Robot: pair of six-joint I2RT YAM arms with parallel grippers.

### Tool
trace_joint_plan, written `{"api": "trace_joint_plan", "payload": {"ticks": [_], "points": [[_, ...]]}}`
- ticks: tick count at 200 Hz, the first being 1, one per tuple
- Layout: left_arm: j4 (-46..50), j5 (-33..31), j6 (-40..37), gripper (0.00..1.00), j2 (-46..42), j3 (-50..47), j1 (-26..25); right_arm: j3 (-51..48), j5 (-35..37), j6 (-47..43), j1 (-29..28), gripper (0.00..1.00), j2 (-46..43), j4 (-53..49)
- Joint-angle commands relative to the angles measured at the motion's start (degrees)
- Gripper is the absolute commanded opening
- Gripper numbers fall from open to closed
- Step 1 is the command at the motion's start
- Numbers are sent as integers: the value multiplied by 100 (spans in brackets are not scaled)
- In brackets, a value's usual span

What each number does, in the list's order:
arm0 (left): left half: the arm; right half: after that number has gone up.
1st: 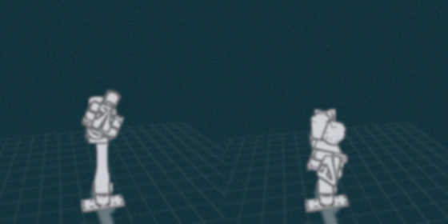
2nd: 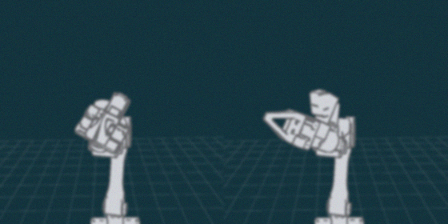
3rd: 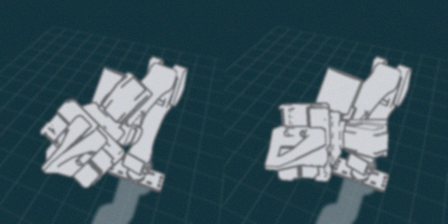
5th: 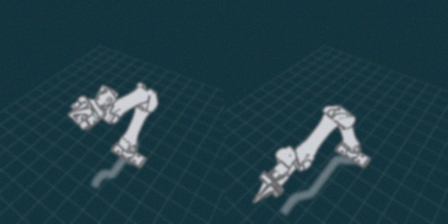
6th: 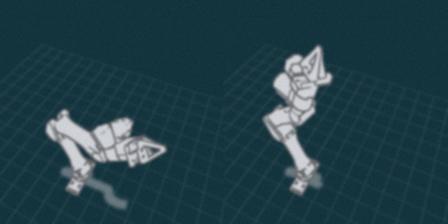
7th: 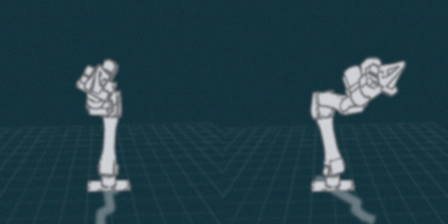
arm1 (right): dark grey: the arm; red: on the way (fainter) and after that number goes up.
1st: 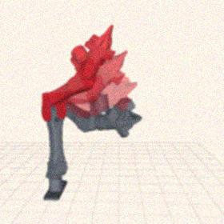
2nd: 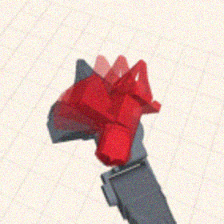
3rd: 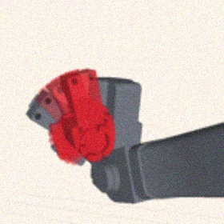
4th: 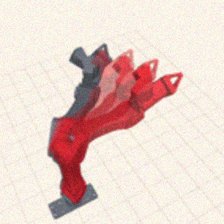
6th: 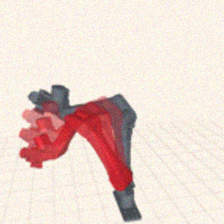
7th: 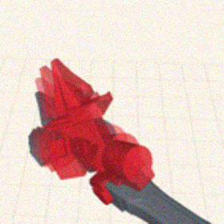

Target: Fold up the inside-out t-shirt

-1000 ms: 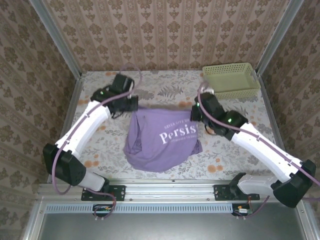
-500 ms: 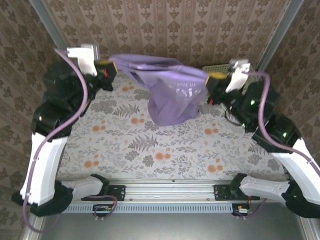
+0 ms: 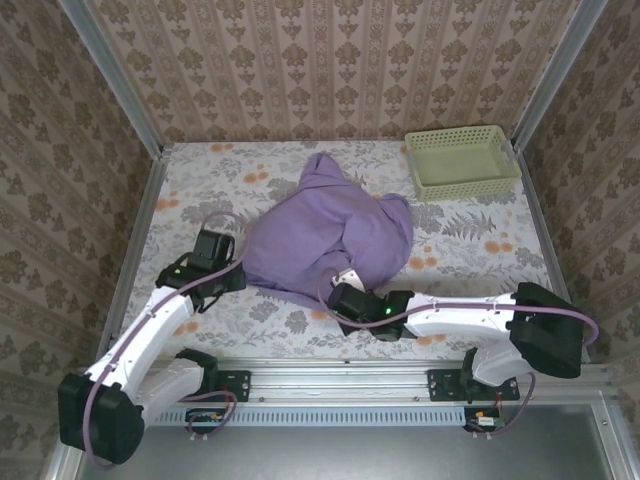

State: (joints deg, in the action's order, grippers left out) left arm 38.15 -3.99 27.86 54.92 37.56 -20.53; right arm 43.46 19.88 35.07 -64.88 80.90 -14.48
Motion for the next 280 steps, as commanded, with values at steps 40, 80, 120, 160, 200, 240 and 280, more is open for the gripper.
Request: {"api": "trace_joint_plan", "payload": {"ticks": [40,80,120,160,200,240,280], "points": [[205,21,1308,48,-710,45,-602,566,499,-80,636,60,-853,-528],[-824,-375,2314,52,62,43,-2511,758,-386,145,2006,59,-524,-649],[-2329,-290,2497,58,1454,196,-3427,1174,-1289,48,2606,54,314,-291],[-2902,-258,2174,67,2489,795,-3892,1621,-1453,42,2794,51,1174,-260],[-2876,-330,2003,67,3225,1260,-3994,1735,-1581,125,2857,34,1632,-164],[-3094,-249,2078,42,3439,1022,-3767,1205,-1451,124,2902,2,1064,198],[-3174,-305,2135,5,3059,559,-3575,588,-1409,138,2902,0,220,359]]}}
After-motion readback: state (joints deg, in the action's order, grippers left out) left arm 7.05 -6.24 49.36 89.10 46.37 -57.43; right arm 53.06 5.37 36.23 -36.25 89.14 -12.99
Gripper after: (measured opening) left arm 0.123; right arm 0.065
